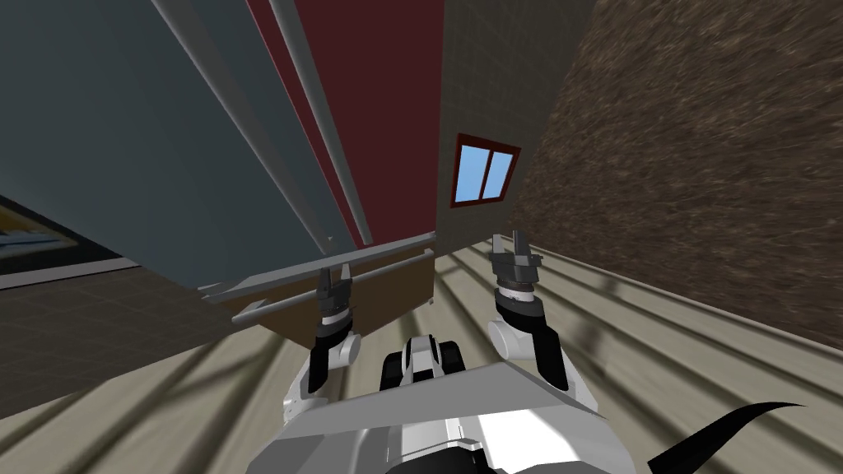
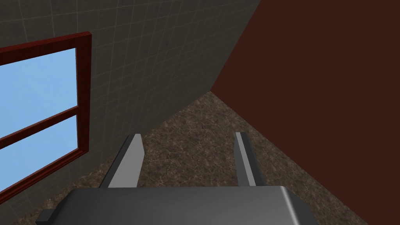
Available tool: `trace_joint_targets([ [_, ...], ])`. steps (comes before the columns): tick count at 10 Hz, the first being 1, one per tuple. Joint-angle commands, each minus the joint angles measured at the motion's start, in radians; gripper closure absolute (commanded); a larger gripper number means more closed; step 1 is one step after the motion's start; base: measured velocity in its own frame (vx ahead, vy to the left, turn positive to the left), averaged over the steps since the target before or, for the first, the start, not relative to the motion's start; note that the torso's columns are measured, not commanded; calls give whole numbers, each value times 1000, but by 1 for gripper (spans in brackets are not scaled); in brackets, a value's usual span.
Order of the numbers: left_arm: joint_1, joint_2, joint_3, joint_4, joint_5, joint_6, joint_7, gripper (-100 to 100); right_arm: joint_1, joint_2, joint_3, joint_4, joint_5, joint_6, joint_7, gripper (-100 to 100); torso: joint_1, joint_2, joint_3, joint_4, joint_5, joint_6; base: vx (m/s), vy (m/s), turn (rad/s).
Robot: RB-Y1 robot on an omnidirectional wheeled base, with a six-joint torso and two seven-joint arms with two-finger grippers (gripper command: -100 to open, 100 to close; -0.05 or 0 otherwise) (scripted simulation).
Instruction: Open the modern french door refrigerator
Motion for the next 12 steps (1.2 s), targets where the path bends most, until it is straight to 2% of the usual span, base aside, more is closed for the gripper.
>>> trace_joint_targets([
  [1,-33,-3,-4,55,11,-46,-4,-100,0,0,0,0,0,0,0,0,-1,0,0,0,0,0,105,-20,-45],
  [7,-113,-35,-13,187,39,-153,-14,-100,0,0,0,0,0,0,0,0,-1,0,0,0,0,0,118,-9,-56],
  [9,-135,-64,-15,223,46,-182,-17,-100,0,0,0,0,0,0,0,0,-1,0,0,0,0,0,110,-16,-44],
  [12,-157,-128,-18,259,54,-212,-20,-100,0,0,0,0,0,0,0,0,0,1,0,0,0,0,75,-9,-34],
])
